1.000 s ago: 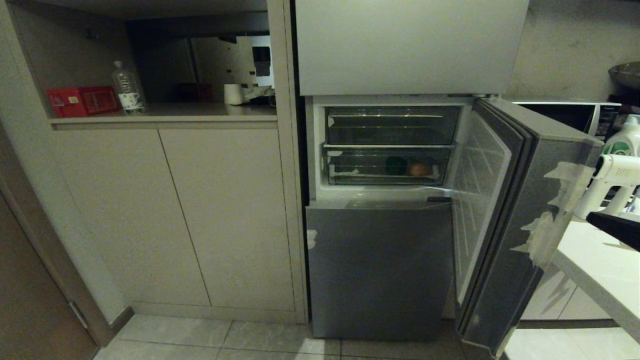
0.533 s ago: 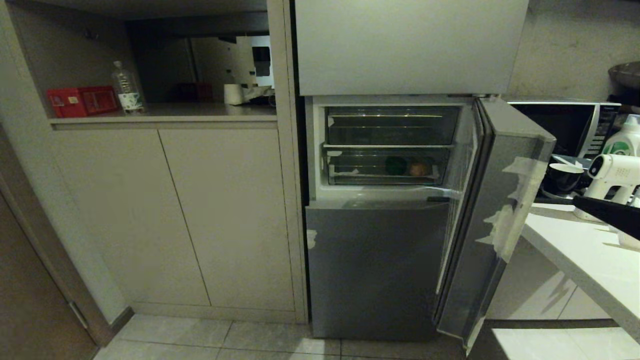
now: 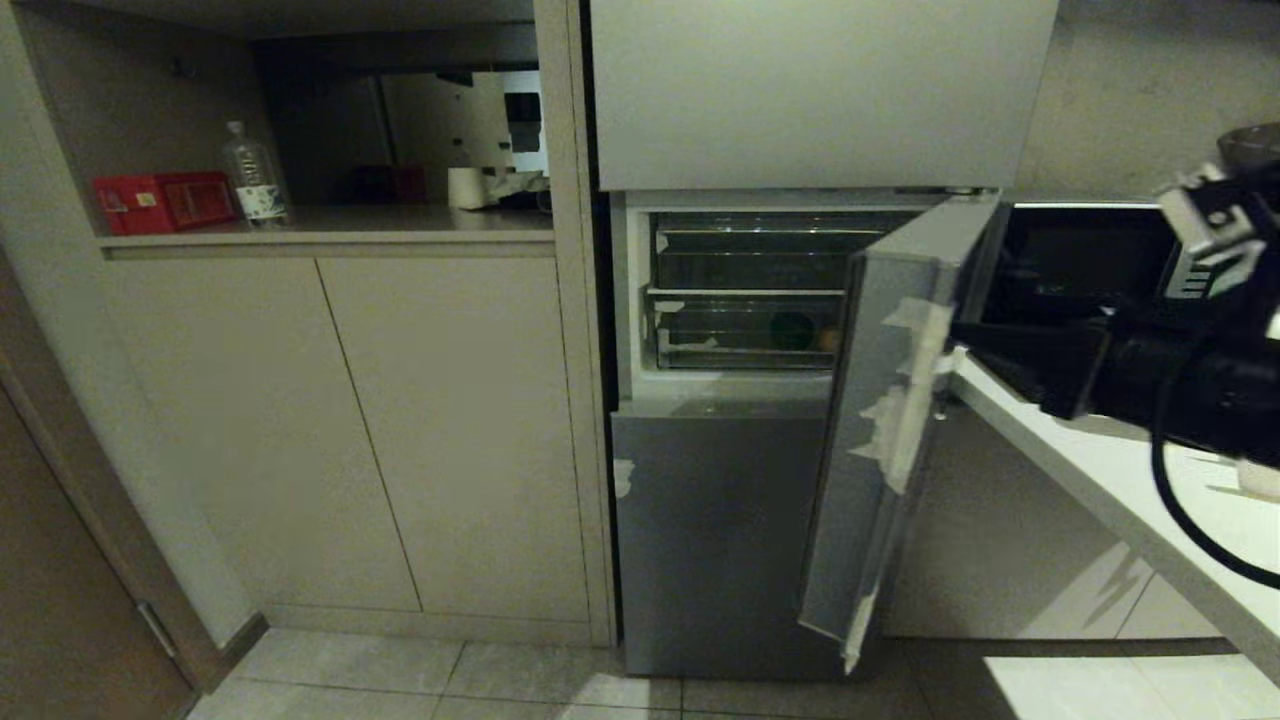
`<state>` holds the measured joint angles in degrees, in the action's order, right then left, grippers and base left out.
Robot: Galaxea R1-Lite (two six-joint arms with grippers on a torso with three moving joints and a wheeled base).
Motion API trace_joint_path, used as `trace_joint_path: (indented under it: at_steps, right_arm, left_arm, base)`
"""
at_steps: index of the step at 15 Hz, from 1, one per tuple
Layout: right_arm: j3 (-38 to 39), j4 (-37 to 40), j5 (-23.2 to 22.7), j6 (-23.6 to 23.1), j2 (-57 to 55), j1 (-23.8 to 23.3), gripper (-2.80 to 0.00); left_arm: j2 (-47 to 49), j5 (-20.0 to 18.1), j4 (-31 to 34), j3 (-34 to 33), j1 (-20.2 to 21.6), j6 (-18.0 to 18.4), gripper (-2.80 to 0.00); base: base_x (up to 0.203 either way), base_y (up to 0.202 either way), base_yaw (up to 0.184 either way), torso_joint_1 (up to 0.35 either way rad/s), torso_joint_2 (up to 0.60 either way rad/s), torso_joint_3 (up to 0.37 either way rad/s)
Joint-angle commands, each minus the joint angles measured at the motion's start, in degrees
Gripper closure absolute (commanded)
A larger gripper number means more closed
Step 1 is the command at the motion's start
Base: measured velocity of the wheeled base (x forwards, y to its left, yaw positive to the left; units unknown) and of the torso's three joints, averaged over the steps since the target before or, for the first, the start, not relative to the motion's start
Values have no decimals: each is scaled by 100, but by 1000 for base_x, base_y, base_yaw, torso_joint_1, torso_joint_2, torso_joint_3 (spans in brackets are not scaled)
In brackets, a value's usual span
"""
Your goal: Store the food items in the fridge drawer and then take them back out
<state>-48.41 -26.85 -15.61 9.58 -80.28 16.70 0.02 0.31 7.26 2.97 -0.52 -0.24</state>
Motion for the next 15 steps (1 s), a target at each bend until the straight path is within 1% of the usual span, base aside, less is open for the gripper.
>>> trace_joint_path:
  at_steps: [1, 3, 5, 6, 7, 8, 9, 10, 11, 12, 14, 15]
  right_arm:
    - [-805, -182, 111, 18, -1372, 889, 0]
    - [-2029, -436, 478, 21, -2669, 1423, 0]
    - [-3919, -692, 920, 15, -3899, 1705, 0]
    - [-4785, -667, 1158, 31, -4372, 1781, 0]
    - [-5442, -617, 1411, 60, -4713, 1829, 0]
    - [-5887, -595, 1650, 102, -4878, 1861, 0]
    - [-6093, -605, 1826, 141, -4853, 1884, 0]
    - [-6070, -633, 1944, 170, -4650, 1902, 0]
    - [-5817, -663, 2034, 191, -4308, 1917, 0]
    - [-5355, -689, 2113, 205, -3938, 1928, 0]
    - [-3828, -729, 2306, 201, -3204, 1888, 0]
    - [-3223, -751, 2397, 191, -2994, 1796, 0]
  left_arm:
    - [-11, 4, 4, -4, 0, -2, 0]
    - [-11, 4, 4, 1, 0, -2, 0]
    - [-11, 4, 4, -7, 0, -2, 0]
    - [-11, 4, 4, -4, 0, -2, 0]
    - [-11, 4, 4, -6, 0, -2, 0]
    - [-11, 4, 4, -4, 0, -2, 0]
    - [-11, 4, 4, -7, 0, -2, 0]
    - [-11, 4, 4, 1, 0, -2, 0]
    - [-11, 4, 4, 1, 0, -2, 0]
    - [-11, 4, 4, -4, 0, -2, 0]
    - [-11, 4, 4, 1, 0, -2, 0]
    - [-11, 4, 4, -7, 0, -2, 0]
  base:
    - [0, 0, 0, 0, 0, 0]
    - [0, 0, 0, 0, 0, 0]
    - [0, 0, 0, 0, 0, 0]
    - [0, 0, 0, 0, 0, 0]
    - [0, 0, 0, 0, 0, 0]
    - [0, 0, 0, 0, 0, 0]
    - [0, 0, 0, 0, 0, 0]
    - [0, 0, 0, 0, 0, 0]
    - [0, 0, 0, 0, 0, 0]
    - [0, 0, 0, 0, 0, 0]
    - [0, 0, 0, 0, 0, 0]
    - [0, 0, 0, 0, 0, 0]
